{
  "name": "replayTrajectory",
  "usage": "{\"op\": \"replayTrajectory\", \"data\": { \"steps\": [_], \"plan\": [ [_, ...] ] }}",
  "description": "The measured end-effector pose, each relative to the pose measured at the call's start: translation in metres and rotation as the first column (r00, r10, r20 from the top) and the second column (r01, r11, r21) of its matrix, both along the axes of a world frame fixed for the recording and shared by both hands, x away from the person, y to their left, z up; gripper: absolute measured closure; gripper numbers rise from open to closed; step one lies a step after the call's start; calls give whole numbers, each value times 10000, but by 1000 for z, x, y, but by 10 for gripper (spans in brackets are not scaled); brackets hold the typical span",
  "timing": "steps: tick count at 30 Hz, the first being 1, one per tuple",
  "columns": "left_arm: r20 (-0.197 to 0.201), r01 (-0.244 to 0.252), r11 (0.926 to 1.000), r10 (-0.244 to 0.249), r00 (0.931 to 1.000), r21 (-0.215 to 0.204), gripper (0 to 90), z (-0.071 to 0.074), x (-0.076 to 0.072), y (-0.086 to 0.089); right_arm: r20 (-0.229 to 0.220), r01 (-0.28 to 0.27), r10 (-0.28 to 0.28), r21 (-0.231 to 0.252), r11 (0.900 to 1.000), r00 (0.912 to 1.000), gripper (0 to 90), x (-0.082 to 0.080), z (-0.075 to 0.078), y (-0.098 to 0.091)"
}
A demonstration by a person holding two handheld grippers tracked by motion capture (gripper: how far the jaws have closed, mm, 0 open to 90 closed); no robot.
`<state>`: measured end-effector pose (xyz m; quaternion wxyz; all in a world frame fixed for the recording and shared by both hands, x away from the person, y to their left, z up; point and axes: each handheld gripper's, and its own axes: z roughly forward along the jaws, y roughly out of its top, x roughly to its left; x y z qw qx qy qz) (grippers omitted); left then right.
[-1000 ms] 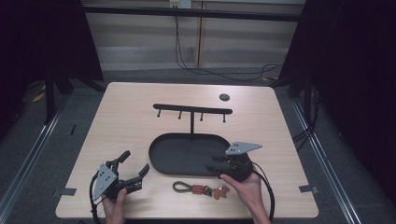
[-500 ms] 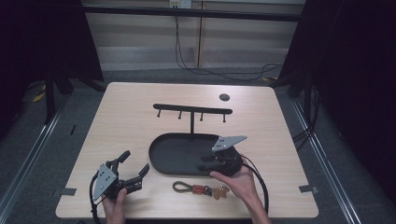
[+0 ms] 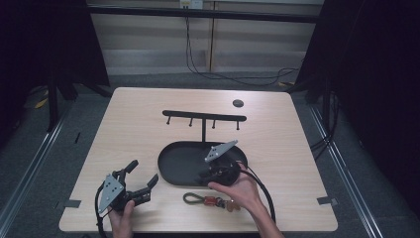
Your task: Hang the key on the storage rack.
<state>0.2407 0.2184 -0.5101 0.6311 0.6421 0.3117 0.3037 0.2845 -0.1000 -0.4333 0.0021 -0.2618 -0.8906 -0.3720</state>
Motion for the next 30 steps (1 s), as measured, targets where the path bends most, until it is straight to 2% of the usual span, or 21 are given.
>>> {"op": "replayTrajectory", "data": {
  "steps": [3,4,6,7,10,11,12,16,18,19,20,22,25,27,30],
  "plan": [
    [-4,0,10000,0,10000,-1,158,0,0,0,-241,-436,426,-432,9981,9988,732,0,-5,8],
    [-3,3,10000,-3,10000,1,158,0,0,0,-432,-542,520,-518,9972,9977,743,-1,-6,10],
    [-20,7,10000,-7,10000,-12,158,0,0,0,-483,-714,686,-585,9957,9965,748,0,-8,13],
    [-2,1,10000,-1,10000,-5,158,0,0,0,-708,-878,814,-923,9918,9942,766,-1,-11,18],
    [1,3,10000,-3,10000,-9,158,0,0,0,-1005,-1114,987,-1300,9852,9900,793,-1,-17,24],
    [6,4,10000,-4,10000,2,158,0,0,0,-1127,-1248,1081,-1538,9802,9877,795,-1,-19,26],
    [6,4,10000,-4,10000,2,158,0,0,0,-1127,-1248,1081,-1538,9802,9877,795,-1,-19,26],
    [-6,5,10000,-5,10000,2,158,0,0,0,-1427,-1566,1266,-2244,9618,9816,793,0,-29,35],
    [2,4,10000,-4,10000,4,158,0,0,0,-1451,-1635,1319,-2332,9586,9806,793,0,-30,36],
    [10,4,10000,-4,10000,-7,158,0,0,0,-1531,-1674,1316,-2514,9533,9794,796,0,-33,39],
    [10,4,10000,-4,10000,-7,158,0,0,0,-1531,-1674,1316,-2514,9533,9794,796,0,-33,39],
    [-16,-13,10000,13,10000,-4,158,0,0,0,-1678,-1757,1316,-2838,9427,9770,797,1,-34,42],
    [3,14,10000,-14,10000,-1,158,0,0,0,-1674,-1966,1481,-3265,9245,9747,799,2,-34,46],
    [-7,-24,10000,24,10000,3,159,0,0,0,-1764,-2222,1684,-3540,9085,9698,809,1,-37,47],
    [22,-30,10000,30,10000,-16,159,0,0,0,-1821,-2331,1776,-3557,9051,9671,810,1,-37,48]
  ]
}}
